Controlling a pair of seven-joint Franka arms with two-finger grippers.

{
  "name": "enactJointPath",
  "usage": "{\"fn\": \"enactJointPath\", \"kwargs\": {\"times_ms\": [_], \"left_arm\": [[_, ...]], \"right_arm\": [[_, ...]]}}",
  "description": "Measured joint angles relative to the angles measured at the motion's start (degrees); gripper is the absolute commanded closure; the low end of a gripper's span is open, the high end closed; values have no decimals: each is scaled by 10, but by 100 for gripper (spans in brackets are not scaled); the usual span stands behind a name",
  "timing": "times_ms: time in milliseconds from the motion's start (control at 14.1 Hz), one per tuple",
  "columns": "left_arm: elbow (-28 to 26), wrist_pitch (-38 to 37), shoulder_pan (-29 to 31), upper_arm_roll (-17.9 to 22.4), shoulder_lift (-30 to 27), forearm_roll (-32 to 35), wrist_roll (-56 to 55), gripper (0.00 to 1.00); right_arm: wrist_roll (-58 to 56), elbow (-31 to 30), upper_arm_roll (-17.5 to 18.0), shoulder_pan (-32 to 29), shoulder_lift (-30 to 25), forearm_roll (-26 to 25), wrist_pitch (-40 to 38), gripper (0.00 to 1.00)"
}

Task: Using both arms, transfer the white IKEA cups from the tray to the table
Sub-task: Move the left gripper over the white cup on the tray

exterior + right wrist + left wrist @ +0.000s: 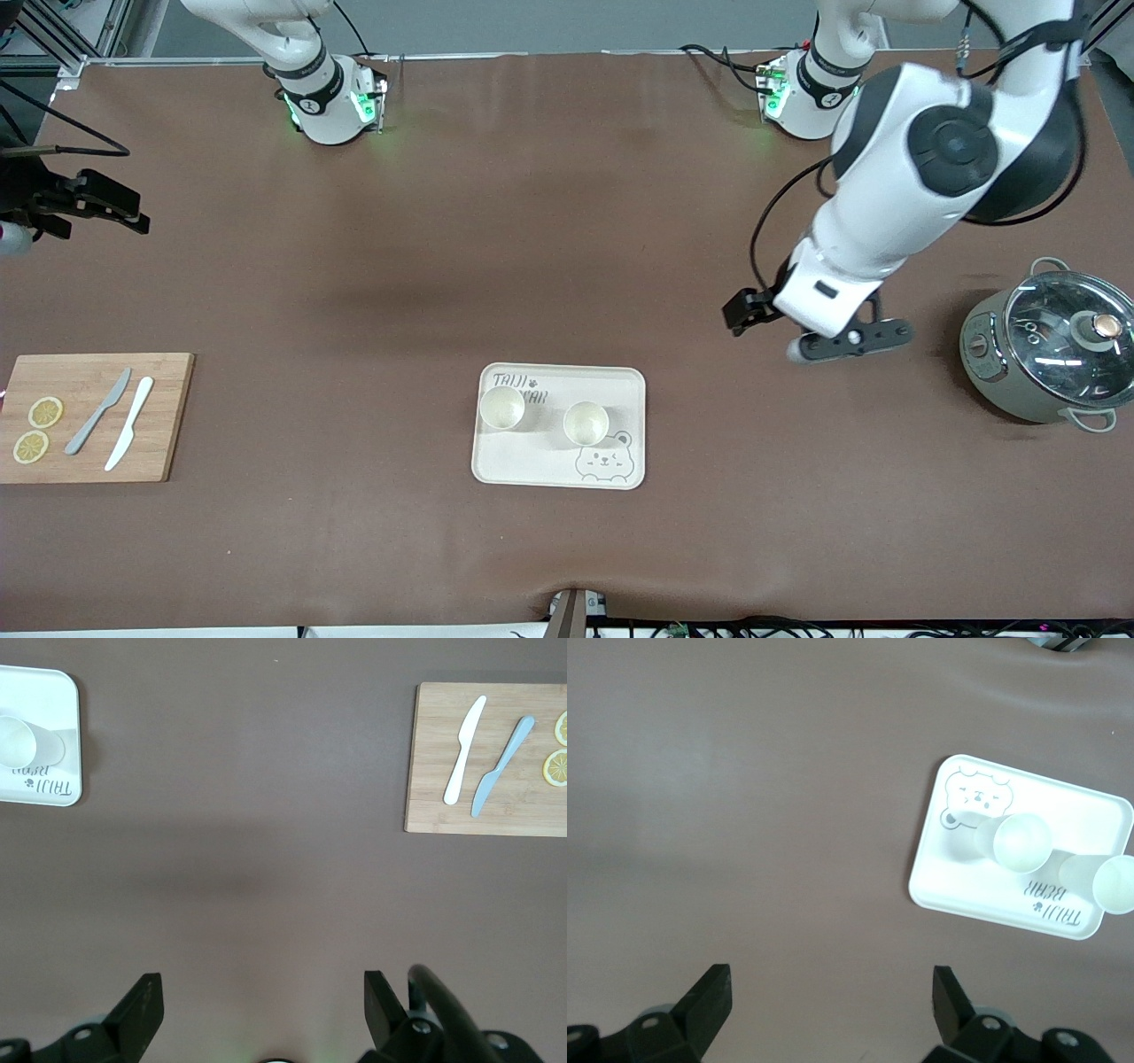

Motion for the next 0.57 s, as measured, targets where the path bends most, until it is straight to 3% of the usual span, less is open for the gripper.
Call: {"fn": "enactJointPath", "kwargs": {"times_ms": [568], "left_arm": [[0,110,-58,-1,93,36,-62,0]], "right_arm": [[0,0,5,1,3,2,0,0]]}}
